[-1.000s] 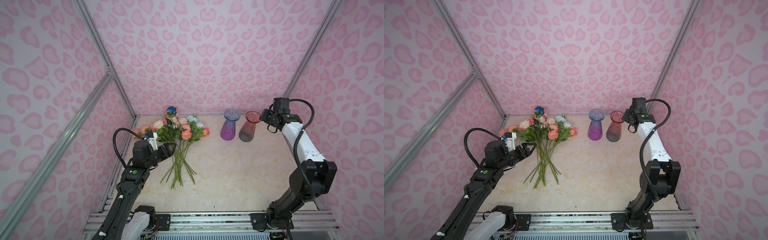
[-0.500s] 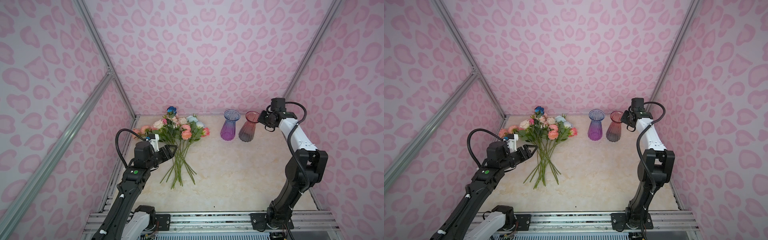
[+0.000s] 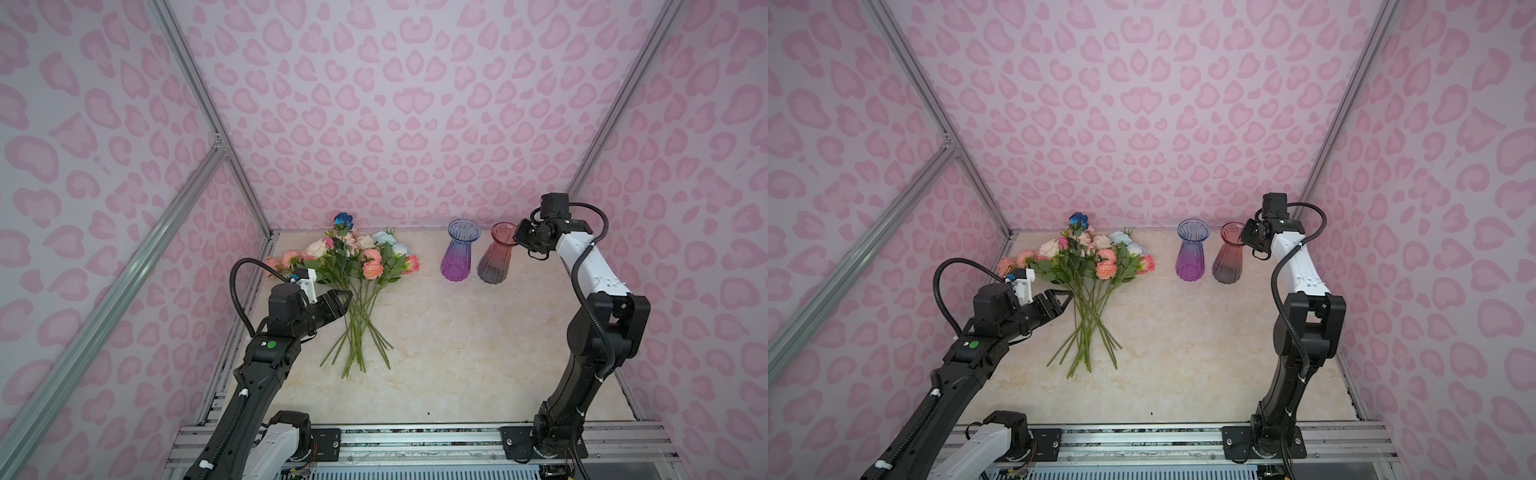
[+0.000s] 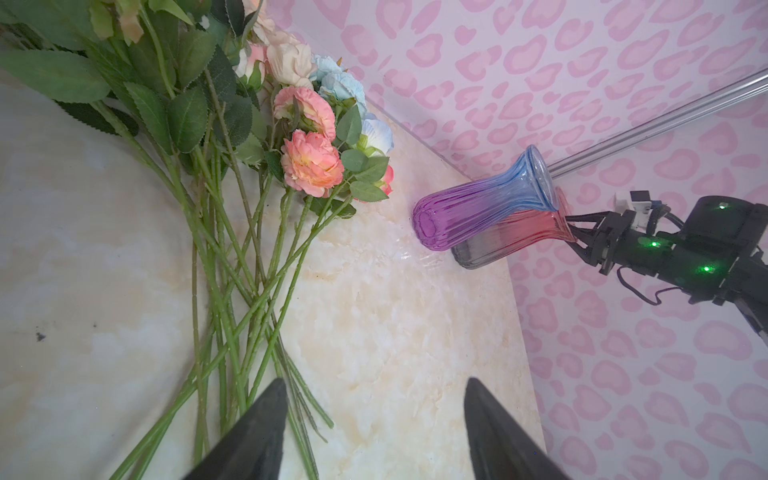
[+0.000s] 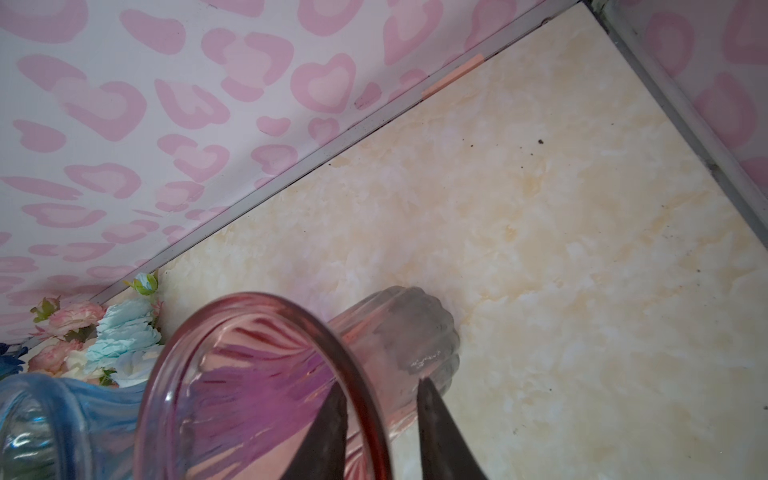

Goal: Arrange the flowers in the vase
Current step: 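Move the left gripper over the rose stems while the right reaches the pink vase, then grip the pink vase rim with the right gripper and drag it toward the flowers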

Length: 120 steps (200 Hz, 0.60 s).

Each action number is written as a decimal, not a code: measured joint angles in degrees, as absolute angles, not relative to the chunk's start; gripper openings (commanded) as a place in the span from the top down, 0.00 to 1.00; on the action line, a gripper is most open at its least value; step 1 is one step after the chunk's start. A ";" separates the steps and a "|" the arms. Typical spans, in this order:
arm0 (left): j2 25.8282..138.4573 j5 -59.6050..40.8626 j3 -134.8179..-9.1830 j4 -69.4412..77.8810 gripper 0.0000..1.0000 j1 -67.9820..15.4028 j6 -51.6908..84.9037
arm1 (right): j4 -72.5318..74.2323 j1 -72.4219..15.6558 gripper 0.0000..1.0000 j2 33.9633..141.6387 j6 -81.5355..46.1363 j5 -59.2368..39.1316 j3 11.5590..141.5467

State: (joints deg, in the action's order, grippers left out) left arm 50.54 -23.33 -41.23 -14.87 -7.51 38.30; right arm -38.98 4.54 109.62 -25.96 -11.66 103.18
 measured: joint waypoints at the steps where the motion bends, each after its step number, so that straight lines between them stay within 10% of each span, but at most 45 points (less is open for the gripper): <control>1: 50.54 -23.31 -41.23 -14.87 0.31 -7.51 38.30 | -39.00 4.54 0.74 109.62 -25.98 -11.68 103.20; 120: 50.09 -21.04 -41.76 -16.97 0.31 -7.51 38.35 | -41.80 4.64 0.90 111.46 -27.40 -15.53 106.50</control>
